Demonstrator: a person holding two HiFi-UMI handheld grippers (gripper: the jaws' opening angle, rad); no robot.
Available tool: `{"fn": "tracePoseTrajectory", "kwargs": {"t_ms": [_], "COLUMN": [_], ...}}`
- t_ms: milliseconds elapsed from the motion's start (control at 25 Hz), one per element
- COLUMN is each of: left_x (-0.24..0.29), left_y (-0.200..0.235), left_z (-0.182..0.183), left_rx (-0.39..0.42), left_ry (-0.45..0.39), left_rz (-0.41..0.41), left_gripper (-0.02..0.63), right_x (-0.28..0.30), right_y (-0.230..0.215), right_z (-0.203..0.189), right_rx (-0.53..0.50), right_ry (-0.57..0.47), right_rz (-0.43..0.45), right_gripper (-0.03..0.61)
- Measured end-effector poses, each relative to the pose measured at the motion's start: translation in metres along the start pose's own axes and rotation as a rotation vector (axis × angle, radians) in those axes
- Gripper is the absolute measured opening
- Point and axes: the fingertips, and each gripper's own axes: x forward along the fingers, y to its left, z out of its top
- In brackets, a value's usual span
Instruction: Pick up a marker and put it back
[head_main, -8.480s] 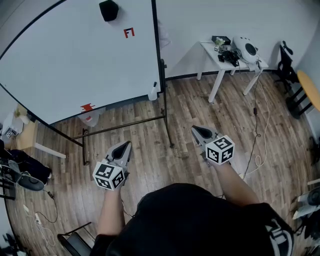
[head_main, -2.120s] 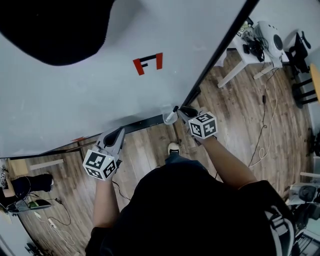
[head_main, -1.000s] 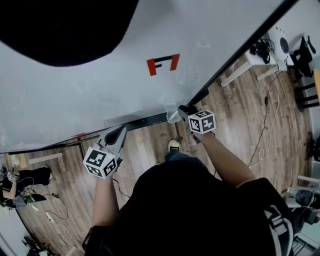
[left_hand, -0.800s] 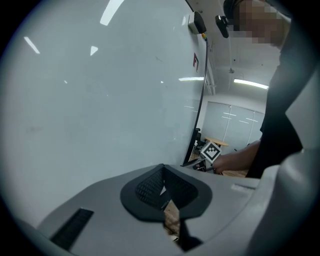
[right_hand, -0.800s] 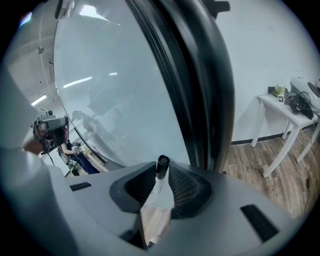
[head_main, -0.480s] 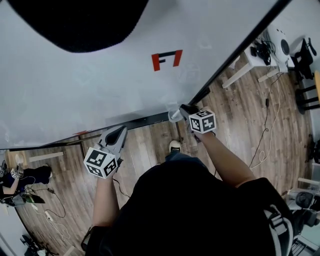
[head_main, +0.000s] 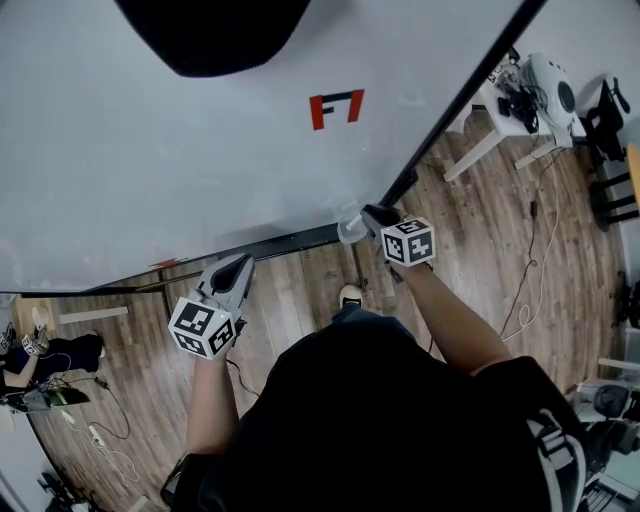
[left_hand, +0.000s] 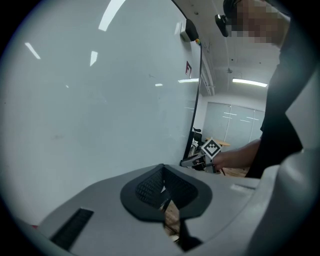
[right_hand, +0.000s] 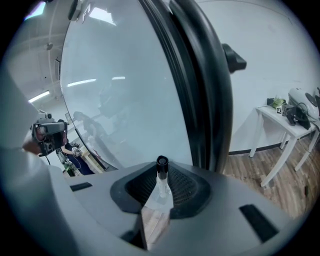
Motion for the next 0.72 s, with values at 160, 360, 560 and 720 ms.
{"fn": "tracePoseTrajectory", "kwargs": {"t_ms": [160, 360, 560, 720], "left_x": [-0.006, -0.016, -0.023, -0.030], "left_y": [-0.004, -0.015, -0.027, -0.038], "left_z": [0.001, 0.003, 0.001, 0.003], "left_rx": [0.009, 0.022, 0.036, 0.052], "left_ry": [-0.012, -0.027, -0.035, -0.043], "left_rz": [-0.004, -0.013, -0.033, -0.048], "left_gripper": [0.011, 0.011, 0.011, 0.011], "right_x": [-0.011, -0.036, -0.063, -0.087], "right_y": [0.008, 0.020, 0.025, 0.030], "right_z": [0.009, 0.015, 0.024, 0.032], "right_rx": [-0.016, -0.026, -0.031, -0.032], "right_ry": [-0.032, -0.074, -0.129, -0.173], "right_rz": [-0.001, -0.008, -0.026, -0.039], "right_gripper": [0.061, 0.061, 0.061, 0.061]}}
